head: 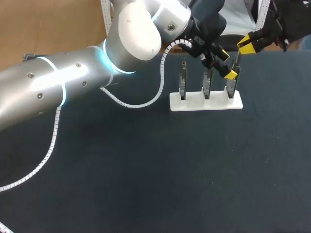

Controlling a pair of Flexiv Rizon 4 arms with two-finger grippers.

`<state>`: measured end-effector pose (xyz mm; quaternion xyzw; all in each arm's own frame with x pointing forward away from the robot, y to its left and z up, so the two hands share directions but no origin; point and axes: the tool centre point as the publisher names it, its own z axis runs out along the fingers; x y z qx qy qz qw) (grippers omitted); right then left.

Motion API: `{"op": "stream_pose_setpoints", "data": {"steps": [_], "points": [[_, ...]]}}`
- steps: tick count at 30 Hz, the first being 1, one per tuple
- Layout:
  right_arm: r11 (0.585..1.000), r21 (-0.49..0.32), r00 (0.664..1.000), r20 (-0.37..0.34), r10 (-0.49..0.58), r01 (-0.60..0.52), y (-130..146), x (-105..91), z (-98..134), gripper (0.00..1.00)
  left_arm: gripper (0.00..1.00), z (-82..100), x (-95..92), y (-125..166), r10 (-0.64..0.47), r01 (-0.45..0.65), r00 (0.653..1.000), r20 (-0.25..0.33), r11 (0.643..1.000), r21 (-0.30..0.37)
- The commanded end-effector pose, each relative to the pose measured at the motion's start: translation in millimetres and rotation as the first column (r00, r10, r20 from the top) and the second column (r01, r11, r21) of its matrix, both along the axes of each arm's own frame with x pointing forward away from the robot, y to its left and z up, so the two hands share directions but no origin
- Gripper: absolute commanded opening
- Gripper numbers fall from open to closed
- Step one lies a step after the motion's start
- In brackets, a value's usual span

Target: Pick up the optical module with the left hand, and insert it into the network port with the right hand.

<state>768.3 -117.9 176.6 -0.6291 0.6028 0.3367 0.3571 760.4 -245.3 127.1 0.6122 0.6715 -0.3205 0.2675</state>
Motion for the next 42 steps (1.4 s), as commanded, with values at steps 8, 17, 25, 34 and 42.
{"op": "stream_pose_setpoints", "data": {"steps": [8, 17, 25, 34, 42], "points": [[1.000, -0.015, 1.000, -0.005, 0.009, -0.009, 1.5, -1.0, -1.4, 0.00, 1.00, 0.3, -0.3, -0.1, 0.001, -0.001, 1.000, 0.000, 1.000, 0.002], [0.999, -0.025, 1.000, -0.015, 0.022, -0.022, -0.8, 2.5, -7.8, 0.00, 1.00, 0.3, -0.3, -0.1, 0.001, -0.001, 1.000, 0.000, 1.000, 0.002], [0.999, -0.020, 0.999, -0.015, 0.039, -0.039, -1.8, 2.9, -6.8, 0.00, 1.00, 0.3, -0.3, -0.1, 0.001, -0.001, 1.000, 0.000, 1.000, 0.002], [0.999, -0.017, 0.999, 0.000, 0.042, -0.042, -3.2, 3.9, -1.5, 0.00, 1.00, 0.3, -0.3, -0.1, 0.001, -0.001, 1.000, 0.000, 1.000, 0.002], [0.999, -0.017, 0.999, -0.001, 0.047, -0.047, -2.3, 4.0, -2.0, 0.00, 1.00, 0.3, -0.3, -0.1, 0.001, -0.001, 1.000, 0.000, 1.000, 0.002]]}}
